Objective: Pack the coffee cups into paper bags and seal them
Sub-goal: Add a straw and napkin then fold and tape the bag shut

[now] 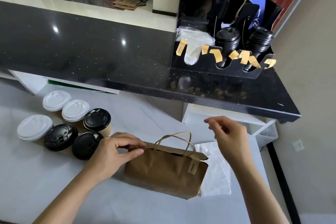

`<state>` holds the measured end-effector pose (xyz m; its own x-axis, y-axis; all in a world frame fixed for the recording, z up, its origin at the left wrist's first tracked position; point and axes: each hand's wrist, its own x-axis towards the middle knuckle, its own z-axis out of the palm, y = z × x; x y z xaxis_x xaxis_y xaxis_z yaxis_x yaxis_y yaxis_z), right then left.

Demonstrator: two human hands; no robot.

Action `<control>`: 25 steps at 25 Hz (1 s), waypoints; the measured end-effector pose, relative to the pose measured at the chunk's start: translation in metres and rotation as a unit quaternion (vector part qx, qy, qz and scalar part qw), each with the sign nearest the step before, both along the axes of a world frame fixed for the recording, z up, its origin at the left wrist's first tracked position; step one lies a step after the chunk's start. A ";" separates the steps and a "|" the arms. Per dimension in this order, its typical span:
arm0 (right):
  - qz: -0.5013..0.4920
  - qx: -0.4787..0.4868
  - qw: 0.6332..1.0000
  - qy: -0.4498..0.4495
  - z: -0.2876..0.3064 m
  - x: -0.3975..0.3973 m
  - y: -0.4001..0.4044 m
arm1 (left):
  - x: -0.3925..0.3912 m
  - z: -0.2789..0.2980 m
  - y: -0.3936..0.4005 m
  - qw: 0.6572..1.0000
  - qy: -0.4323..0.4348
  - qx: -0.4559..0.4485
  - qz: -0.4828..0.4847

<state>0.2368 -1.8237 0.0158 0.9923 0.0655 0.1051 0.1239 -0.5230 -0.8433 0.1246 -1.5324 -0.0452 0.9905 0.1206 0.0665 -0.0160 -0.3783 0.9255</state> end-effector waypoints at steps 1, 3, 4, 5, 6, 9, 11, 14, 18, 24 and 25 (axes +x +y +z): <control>-0.009 0.004 1.000 -0.003 0.005 0.011 0.004 | 0.004 -0.001 0.000 1.000 0.001 -0.003 -0.002; -0.036 0.039 0.999 0.003 0.014 0.032 0.014 | 0.011 -0.001 -0.001 1.000 0.004 -0.010 -0.001; -0.056 0.076 0.995 0.016 0.019 0.043 0.019 | 0.014 -0.002 -0.001 1.000 0.003 -0.012 0.003; -0.081 0.127 0.988 0.040 0.023 0.055 0.025 | 0.017 -0.002 -0.001 1.000 0.002 -0.013 0.008; -0.106 0.187 0.973 0.078 0.026 0.069 0.030 | 0.021 -0.002 -0.001 1.000 0.003 -0.016 0.012; -0.137 0.374 0.894 0.205 0.034 0.109 0.044 | 0.029 -0.002 -0.002 1.000 0.006 -0.022 0.015; -0.128 0.450 0.849 0.247 0.037 0.130 0.049 | 0.031 -0.002 -0.002 0.999 0.014 -0.029 0.013; -0.116 0.466 0.839 0.255 0.042 0.147 0.060 | 0.031 -0.003 -0.001 0.999 0.016 -0.034 0.009; -0.076 0.354 0.910 0.201 0.050 0.153 0.090 | 0.032 -0.004 0.002 1.000 0.008 -0.026 0.001; -0.089 0.238 0.967 0.021 0.052 0.163 0.137 | 0.031 -0.001 0.001 0.999 0.021 -0.026 0.000; -0.088 0.215 0.973 -0.004 0.052 0.165 0.143 | 0.031 0.000 0.001 0.999 0.023 -0.026 0.002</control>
<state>0.4017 -1.6811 0.0674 0.9833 -0.1563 0.0926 0.0714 -0.1364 -0.9881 0.1556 -1.5311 -0.0457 0.9919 0.1267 0.0136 0.0293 -0.3301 0.9435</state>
